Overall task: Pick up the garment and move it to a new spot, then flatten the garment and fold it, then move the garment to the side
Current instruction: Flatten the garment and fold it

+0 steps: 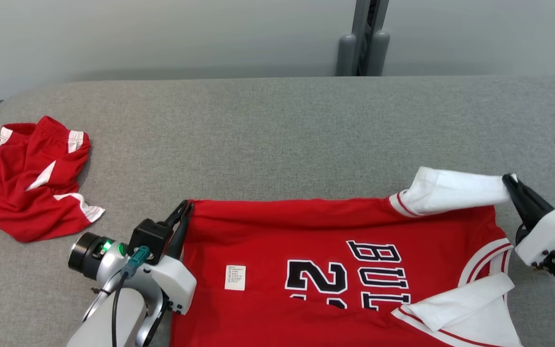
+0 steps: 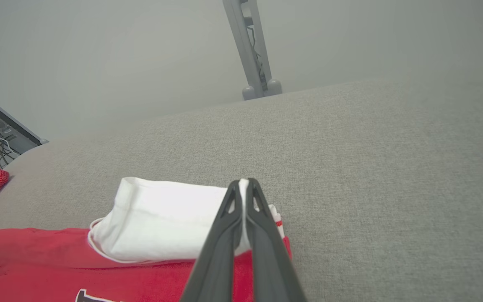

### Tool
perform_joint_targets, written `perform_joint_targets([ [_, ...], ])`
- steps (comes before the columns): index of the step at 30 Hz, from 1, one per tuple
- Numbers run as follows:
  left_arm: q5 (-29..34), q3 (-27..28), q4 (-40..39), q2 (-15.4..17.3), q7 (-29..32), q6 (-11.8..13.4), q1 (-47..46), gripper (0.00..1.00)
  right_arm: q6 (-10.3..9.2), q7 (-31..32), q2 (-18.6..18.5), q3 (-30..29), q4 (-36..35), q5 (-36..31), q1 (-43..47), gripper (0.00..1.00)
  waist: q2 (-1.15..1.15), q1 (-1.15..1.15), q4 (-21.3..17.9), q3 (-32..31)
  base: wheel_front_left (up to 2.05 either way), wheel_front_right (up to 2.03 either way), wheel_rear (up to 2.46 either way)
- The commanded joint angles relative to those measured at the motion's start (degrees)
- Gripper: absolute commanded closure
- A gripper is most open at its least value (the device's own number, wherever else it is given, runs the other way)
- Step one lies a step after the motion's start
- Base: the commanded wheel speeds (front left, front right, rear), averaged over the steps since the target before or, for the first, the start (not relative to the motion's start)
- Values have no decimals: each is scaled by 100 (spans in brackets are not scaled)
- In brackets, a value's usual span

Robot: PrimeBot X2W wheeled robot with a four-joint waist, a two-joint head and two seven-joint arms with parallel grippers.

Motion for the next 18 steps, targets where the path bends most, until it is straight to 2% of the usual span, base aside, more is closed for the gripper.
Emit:
perform_joint_targets([
  [1, -24, -4, -35, 60, 8, 29, 57, 100, 3, 37, -52, -33, -56, 41, 101, 100, 0, 0, -23, -45, 0, 0, 0],
  [7, -45, -41, -318, 271, 110, 66, 329, 100, 2, 261, -139, -155, -452, 292, 569, 100, 0, 0, -60, -184, 0, 0, 0],
  [18, -117, -132, -731, 629, 401, -20, 638, 100, 3, 969, -467, -445, -1369, 732, 1344, 100, 0, 0, -134, -229, 0, 0, 0],
])
